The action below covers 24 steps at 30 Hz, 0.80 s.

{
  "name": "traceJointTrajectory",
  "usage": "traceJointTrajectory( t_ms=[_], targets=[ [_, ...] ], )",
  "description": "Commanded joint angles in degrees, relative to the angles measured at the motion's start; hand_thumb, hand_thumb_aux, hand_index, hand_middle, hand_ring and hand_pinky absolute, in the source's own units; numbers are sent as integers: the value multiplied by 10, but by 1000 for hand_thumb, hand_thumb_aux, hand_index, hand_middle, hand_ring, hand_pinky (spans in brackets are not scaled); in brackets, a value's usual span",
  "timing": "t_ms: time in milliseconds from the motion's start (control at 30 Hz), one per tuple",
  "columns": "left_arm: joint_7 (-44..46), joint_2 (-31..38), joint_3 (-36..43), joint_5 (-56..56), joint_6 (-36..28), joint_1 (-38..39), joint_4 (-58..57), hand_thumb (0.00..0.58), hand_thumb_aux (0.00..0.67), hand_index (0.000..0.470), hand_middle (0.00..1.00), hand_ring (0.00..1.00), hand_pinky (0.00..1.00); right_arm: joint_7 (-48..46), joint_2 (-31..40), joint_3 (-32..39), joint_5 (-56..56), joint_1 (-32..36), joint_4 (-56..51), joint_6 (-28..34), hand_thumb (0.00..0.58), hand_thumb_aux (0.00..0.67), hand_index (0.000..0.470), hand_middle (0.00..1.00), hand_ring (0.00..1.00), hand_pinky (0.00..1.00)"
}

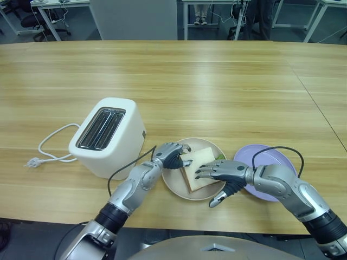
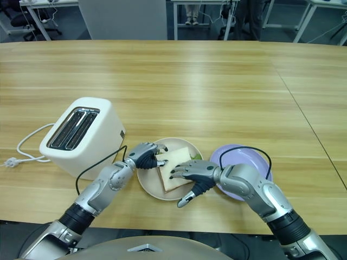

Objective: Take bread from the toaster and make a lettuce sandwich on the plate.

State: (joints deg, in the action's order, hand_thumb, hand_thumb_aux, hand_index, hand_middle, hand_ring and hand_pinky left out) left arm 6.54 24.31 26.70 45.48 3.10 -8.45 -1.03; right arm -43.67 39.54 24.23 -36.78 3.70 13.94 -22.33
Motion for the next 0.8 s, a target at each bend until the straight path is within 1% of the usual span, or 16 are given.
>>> traceJointTrajectory(
  t_ms=[33,133,233,300,367,433,467,500,567,600,700,800],
  targets=[
    [-34,5,-51,23,-20,-11,73,0,0,0,0,0,0,-72,13,61,-23,-20,-59,25,0,0,0,0,0,0],
    [-62,15,-102,33,-28,-3,130,0,0,0,0,0,0,-71,10,64,-16,-23,-54,29,0,0,0,0,0,0],
    [-85,11,-168,3,-33,25,194,0,0,0,0,0,0,-53,3,60,-5,-24,-53,27,0,0,0,0,0,0],
    [-85,8,-196,-13,-34,42,223,0,0,0,0,0,0,-33,-6,52,4,-22,-51,21,0,0,0,0,0,0],
    [-80,-5,-226,-49,-38,63,255,0,0,0,0,0,0,4,-27,32,26,-17,-49,16,0,0,0,0,0,0],
    [-67,-26,-255,-110,-39,90,298,0,0,0,0,0,0,65,-69,-16,73,-9,-46,23,0,0,0,0,0,0],
    [-58,-36,-265,-141,-39,102,317,0,0,0,0,0,0,90,-89,-41,99,-6,-44,31,530,473,325,0,0,0],
    [-45,-46,-272,-178,-39,116,339,0,0,0,0,0,0,106,-109,-71,137,-7,-36,45,580,670,460,0,0,0],
    [-25,-62,-281,-234,-39,136,371,0,0,0,0,0,0,122,-132,-109,193,-13,-22,62,580,670,460,0,0,0],
    [-13,-70,-285,-266,-41,147,388,580,670,460,0,0,0,128,-141,-128,221,-19,-13,72,580,670,460,0,0,0],
    [16,-74,-287,-320,-33,177,423,580,670,460,0,0,0,120,-154,-161,307,-39,20,103,580,670,460,0,0,0],
    [49,-66,-284,-366,-22,204,446,580,670,460,0,0,0,90,-142,-173,381,-68,61,132,580,670,460,0,0,0]
  ],
)
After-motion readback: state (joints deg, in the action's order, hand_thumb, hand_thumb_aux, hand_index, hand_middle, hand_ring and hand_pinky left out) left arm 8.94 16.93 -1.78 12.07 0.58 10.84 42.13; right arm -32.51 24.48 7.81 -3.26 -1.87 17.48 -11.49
